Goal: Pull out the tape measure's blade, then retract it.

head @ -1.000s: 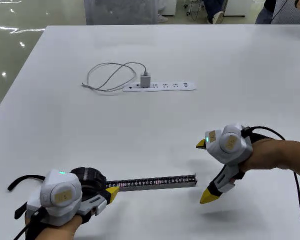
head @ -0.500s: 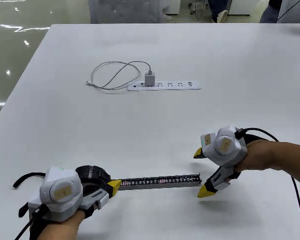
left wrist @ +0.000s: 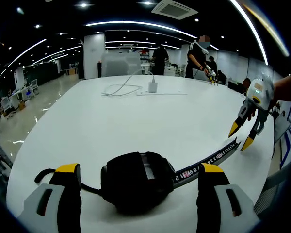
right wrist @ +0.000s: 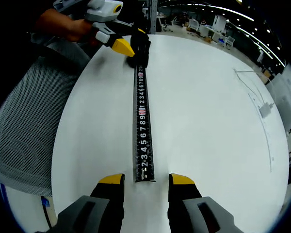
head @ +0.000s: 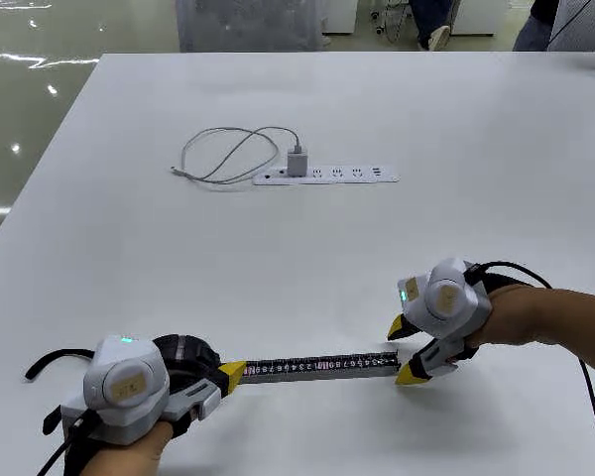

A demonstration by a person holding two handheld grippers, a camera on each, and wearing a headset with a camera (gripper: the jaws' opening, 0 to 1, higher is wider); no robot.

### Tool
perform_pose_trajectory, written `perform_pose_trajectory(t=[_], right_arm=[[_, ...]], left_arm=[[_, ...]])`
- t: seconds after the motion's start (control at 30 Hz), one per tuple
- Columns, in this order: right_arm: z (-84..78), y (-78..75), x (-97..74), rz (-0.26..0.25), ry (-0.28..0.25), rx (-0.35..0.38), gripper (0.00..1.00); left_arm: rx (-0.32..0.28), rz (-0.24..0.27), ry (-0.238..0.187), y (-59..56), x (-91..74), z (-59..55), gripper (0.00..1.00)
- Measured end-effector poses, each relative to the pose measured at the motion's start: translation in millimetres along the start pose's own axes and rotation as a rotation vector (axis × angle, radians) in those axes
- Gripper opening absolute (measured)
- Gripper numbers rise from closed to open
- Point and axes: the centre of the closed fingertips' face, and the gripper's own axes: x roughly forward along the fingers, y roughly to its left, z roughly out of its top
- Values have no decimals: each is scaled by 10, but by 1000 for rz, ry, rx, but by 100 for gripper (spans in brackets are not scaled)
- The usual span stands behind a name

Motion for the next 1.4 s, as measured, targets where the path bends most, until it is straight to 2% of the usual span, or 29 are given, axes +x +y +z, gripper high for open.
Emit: perform_pose_trajectory(t=[0.33, 0.57, 0.77, 0.87, 0.93, 1.0, 1.07, 1.1, 1.17, 1.23, 1.4], right_arm=[[-15, 32, 13, 0, 6, -12, 14], [-14, 57, 39, 6, 2, -27, 12], [-16, 47, 42, 4, -2, 18, 11], [-15, 51, 43, 3, 10, 16, 11], [-17, 51, 43, 4, 14, 26, 11], [-17, 58, 44, -1, 17, 17, 11], [-16, 61, 45, -10, 22, 29, 11], [-16, 57, 44, -16, 23, 38, 11], [-19, 54, 44, -36, 32, 104, 11], [-10, 67, 53, -46, 55, 57, 11], [-2, 48, 57, -39, 84, 52, 11]], left_arm=[[-2, 6, -4, 55, -10, 17, 99], [-5, 9, -5, 47, 8, 31, 99], [-10, 17, -1, 46, 12, 0, 99], [-21, 15, 1, 27, 15, -25, 98], [-22, 12, -6, 6, -5, -13, 92], [-24, 23, -6, 16, -4, -20, 92], [-27, 24, 15, 10, 18, -81, 90], [-20, 36, 13, 24, 17, -87, 89], [-19, 52, 3, 50, 6, -73, 85], [-16, 52, -4, 50, 3, -62, 79], [-34, 64, 6, 61, 18, -73, 77]])
